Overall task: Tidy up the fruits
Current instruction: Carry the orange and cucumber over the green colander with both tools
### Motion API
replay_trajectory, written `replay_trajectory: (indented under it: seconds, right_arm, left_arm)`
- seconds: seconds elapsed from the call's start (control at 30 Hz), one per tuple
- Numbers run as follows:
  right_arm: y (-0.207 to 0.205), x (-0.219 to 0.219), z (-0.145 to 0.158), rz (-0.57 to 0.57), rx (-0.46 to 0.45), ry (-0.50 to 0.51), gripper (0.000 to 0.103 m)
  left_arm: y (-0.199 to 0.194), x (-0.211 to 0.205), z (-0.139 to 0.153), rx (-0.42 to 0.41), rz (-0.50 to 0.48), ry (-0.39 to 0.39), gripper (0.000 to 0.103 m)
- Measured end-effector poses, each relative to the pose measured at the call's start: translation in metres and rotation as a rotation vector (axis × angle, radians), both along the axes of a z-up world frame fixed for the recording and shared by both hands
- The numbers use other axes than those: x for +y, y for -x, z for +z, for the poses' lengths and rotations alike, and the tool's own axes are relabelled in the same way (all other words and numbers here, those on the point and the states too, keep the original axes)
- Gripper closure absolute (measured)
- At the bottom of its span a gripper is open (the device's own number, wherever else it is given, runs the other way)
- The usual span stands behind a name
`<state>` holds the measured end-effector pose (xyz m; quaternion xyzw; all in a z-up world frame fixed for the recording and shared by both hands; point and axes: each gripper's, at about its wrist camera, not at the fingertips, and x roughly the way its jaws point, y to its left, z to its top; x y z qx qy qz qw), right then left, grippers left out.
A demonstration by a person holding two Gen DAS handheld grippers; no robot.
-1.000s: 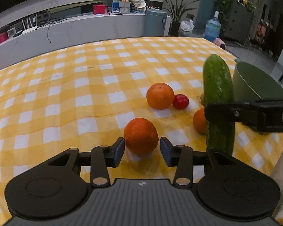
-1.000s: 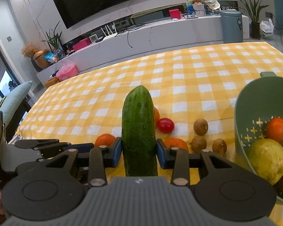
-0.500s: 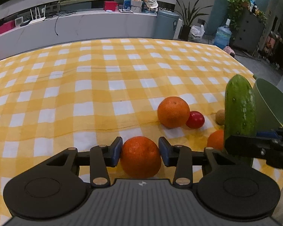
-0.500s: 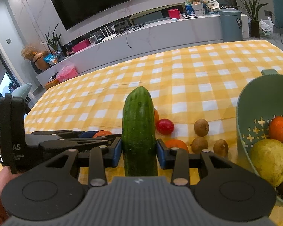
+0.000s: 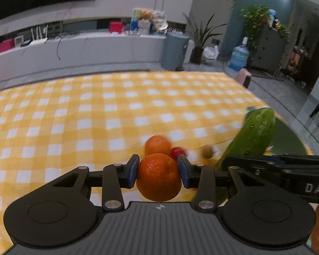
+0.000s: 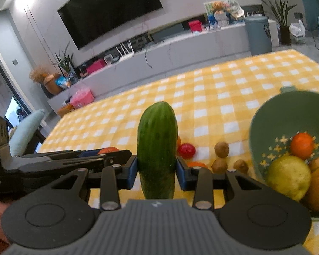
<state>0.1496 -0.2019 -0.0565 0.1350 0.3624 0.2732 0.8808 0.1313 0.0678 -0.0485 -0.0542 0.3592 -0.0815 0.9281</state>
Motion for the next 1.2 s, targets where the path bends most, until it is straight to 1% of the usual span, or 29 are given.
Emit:
replay_trajectory:
  seconds: [0.17,0.33,0.47,0.57,0.77,0.87,0.93,1.07,1.2]
  right_arm:
    - [0.011,-0.036,0.029,-0.026,-0.074,-0.006,0.068]
    - [0.014,-0.082,0.055,-0.073,-0.146,0.035,0.068]
    - [0.008,-0.124,0.067,-0.134,-0.176,0.073,0.068]
    - [-0.001,-0.149,0.07,-0.173,-0.191,0.136,0.068]
    - [-0.029,-0.176,0.053,-0.195,-0.146,0.243,0.068]
    - [-0.04,-0.176,0.04,-0.177,-0.121,0.327,0.068]
    - [-0.046,-0.175,0.03,-0.169,-0.085,0.36,0.068]
    - [-0.055,-0.176,0.014,-0.148,-0.033,0.38,0.068]
    - [-0.066,-0.169,-0.001,-0.132,0.02,0.401,0.068]
  left_arm:
    - [0.004,-0.029,0.028,-0.036,-0.045,0.003,0.059]
    - [-0.006,-0.063,0.046,-0.05,-0.09,0.03,0.059]
    - [-0.019,-0.095,0.053,-0.064,-0.134,0.025,0.059]
    - [-0.029,-0.12,0.053,-0.06,-0.175,0.036,0.059]
    - [-0.05,-0.163,0.036,-0.043,-0.244,-0.009,0.059]
    - [-0.062,-0.174,0.023,-0.016,-0.257,-0.032,0.059]
    - [-0.068,-0.179,0.014,0.002,-0.258,-0.048,0.059]
    - [-0.073,-0.184,0.003,0.018,-0.273,-0.087,0.059]
    - [-0.081,-0.182,-0.006,0.044,-0.279,-0.085,0.059]
